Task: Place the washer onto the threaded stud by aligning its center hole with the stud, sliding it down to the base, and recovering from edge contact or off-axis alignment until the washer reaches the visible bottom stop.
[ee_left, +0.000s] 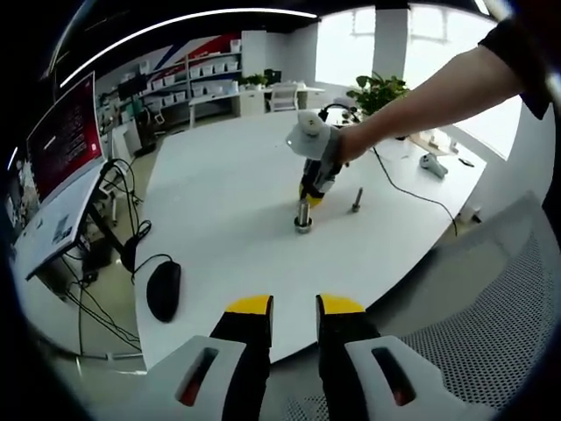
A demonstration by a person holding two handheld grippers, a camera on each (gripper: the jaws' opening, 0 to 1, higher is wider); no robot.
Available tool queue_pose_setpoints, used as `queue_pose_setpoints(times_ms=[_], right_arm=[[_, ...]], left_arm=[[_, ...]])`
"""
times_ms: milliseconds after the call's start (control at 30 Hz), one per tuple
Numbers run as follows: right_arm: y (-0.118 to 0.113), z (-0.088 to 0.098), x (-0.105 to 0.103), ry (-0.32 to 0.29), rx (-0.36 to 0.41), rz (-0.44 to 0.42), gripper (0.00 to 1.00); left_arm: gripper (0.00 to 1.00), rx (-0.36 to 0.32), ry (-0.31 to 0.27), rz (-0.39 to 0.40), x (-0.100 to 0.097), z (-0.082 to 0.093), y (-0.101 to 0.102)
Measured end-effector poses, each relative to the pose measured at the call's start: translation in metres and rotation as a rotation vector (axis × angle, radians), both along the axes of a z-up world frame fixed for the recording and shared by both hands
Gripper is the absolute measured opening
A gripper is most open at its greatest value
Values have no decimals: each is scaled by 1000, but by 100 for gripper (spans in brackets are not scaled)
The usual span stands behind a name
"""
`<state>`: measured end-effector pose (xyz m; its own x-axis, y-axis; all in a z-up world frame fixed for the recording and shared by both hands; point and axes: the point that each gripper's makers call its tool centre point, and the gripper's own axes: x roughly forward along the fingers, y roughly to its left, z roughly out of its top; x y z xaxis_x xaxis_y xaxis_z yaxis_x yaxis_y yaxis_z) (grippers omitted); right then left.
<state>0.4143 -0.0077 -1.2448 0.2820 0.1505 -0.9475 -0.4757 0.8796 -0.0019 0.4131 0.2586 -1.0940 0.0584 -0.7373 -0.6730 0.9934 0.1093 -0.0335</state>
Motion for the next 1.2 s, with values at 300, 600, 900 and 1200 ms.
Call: queue_pose_setpoints(times_ms=[300, 600, 900, 1200], right_arm=[[-4, 7, -23, -16, 47, -140, 13], [-8, 38, -42, -56, 54, -176, 13], [-22, 46, -56, -99, 50, -200, 13], [-25, 73, -70, -137, 50, -196, 13]], left_arm=[[17, 3, 0, -7, -1, 0, -1], [17, 5, 3, -12, -2, -1, -1], [17, 11, 2, -16, -1, -2, 0], [17, 5, 4, -20, 1, -4, 0]])
